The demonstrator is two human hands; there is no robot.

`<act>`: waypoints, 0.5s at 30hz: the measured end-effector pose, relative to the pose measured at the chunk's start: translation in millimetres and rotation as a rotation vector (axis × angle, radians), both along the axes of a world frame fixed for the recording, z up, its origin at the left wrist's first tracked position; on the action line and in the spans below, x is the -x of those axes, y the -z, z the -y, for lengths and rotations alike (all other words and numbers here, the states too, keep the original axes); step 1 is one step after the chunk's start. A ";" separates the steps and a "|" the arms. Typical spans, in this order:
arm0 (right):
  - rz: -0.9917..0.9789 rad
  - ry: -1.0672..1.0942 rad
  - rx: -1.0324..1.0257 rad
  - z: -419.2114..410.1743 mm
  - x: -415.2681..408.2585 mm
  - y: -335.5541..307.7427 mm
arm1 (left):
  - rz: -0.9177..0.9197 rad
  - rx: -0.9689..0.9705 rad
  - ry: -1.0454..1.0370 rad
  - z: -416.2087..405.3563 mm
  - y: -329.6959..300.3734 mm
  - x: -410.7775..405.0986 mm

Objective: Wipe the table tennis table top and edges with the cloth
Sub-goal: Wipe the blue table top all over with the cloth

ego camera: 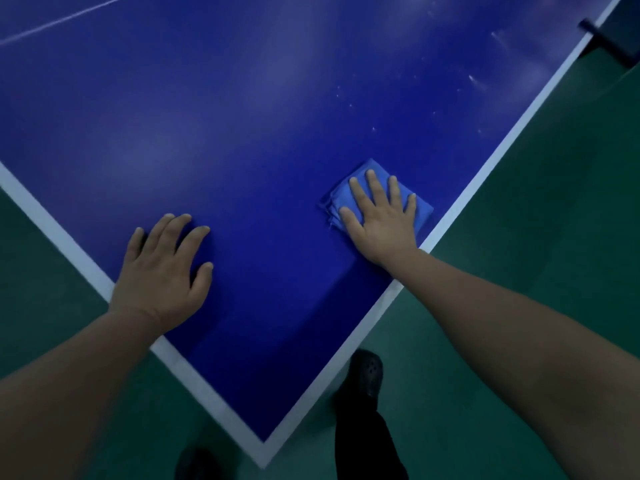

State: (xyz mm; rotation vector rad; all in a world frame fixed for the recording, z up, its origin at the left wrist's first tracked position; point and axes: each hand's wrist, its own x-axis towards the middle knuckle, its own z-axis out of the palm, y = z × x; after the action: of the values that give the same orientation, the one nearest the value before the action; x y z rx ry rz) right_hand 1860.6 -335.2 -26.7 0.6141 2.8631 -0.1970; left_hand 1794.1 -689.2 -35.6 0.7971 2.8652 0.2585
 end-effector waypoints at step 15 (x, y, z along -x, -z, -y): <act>-0.026 0.023 0.032 -200.2 58.2 -1.1 | 0.016 -0.138 -0.586 -231.9 -1.8 -6.3</act>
State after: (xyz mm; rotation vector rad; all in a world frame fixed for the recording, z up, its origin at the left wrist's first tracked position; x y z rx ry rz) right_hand 1802.3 -135.0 -25.5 0.6438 2.8730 -0.2562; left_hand 1800.4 -457.3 -33.8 -0.0525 3.0171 0.5280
